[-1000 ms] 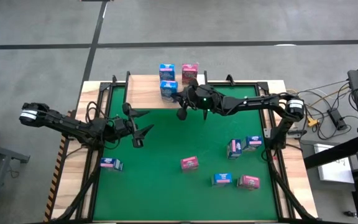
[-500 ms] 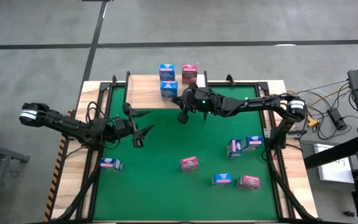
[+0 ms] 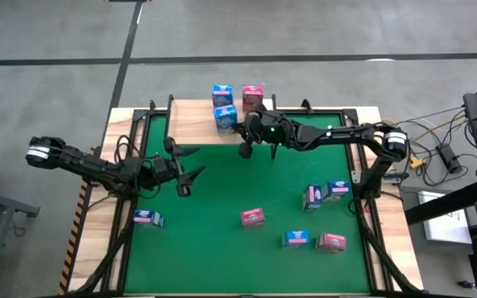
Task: Stack cereal on shelf
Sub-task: Put the top light blue cereal box on the shelf aligned with the other light blue box
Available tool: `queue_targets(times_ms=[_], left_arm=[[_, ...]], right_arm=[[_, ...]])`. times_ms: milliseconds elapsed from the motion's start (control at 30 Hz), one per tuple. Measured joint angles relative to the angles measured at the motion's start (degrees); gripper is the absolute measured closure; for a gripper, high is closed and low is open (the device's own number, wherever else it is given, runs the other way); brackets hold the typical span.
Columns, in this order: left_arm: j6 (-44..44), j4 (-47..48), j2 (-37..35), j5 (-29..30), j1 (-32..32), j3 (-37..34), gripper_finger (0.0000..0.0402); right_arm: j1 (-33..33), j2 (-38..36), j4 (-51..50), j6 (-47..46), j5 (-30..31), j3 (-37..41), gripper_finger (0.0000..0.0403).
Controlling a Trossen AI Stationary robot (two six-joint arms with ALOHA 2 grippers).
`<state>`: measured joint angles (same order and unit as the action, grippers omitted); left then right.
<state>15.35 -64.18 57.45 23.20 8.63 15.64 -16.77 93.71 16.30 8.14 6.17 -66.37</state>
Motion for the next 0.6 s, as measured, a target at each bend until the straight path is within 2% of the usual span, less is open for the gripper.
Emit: queue_targets(times_ms=[300,600], left_arm=[[0.00,0.00,0.00,0.02,-0.01,0.00,0.0148],[-1.15,4.06,1.07,1.67,-0.47,0.00,0.0154]], right_arm=[[0.36,-0.48,-1.56,-0.59,-0.58,0.00,0.0376],[1.52,-5.16,-14.39,0.03,-0.17,0.02,0.0376]])
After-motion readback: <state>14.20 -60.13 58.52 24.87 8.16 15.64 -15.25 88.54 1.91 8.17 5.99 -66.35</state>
